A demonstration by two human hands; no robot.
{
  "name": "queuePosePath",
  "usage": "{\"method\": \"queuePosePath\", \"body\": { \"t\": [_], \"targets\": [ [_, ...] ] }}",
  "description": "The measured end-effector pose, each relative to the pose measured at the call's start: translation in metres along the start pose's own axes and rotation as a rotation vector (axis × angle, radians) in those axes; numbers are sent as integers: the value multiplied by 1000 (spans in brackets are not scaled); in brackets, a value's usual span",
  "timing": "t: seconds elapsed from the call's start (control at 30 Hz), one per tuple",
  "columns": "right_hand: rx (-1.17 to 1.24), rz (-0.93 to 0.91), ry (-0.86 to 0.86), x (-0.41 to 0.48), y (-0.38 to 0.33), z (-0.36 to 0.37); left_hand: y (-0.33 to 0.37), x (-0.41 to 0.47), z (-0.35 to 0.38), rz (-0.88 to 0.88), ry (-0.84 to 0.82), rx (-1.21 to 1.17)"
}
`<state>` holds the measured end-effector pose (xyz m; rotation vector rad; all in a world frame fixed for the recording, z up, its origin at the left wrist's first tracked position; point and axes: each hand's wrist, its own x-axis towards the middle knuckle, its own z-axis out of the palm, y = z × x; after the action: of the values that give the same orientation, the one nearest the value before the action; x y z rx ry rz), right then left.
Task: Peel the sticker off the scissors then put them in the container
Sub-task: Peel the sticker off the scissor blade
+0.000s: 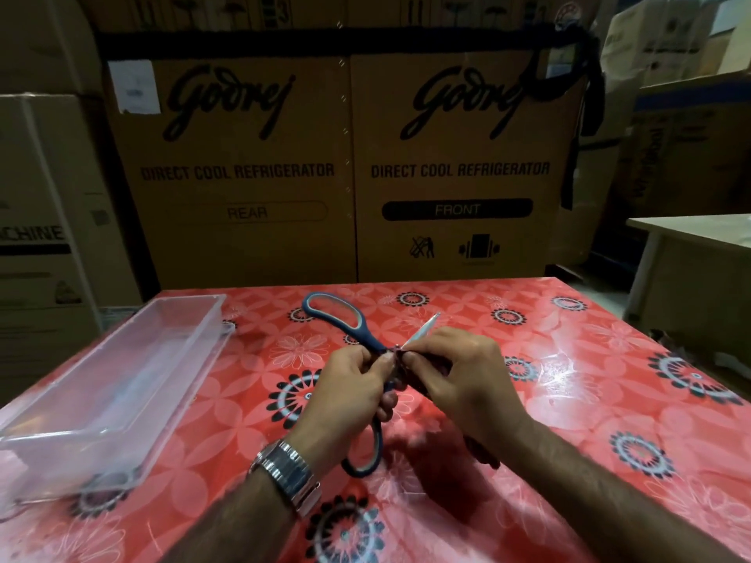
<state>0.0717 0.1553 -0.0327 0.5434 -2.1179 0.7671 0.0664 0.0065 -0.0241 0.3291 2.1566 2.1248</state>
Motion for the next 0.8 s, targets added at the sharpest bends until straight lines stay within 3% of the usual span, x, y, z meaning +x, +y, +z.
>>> {"method": "queuePosePath", "body": {
  "t": [0.17,0.33,0.53,0.8],
  "targets": [
    [-33,-42,63,-3,3,-2,1,-1,2,13,8,5],
    [-276,-113,97,-3,3,0,2,-4,2,19,18,-1],
    [-76,-5,29,-4,1,-2,0,-3,2,55,45,44],
    [-83,21,69,-3,0,-2,1,-5,6,80,48,77]
  ]
}}
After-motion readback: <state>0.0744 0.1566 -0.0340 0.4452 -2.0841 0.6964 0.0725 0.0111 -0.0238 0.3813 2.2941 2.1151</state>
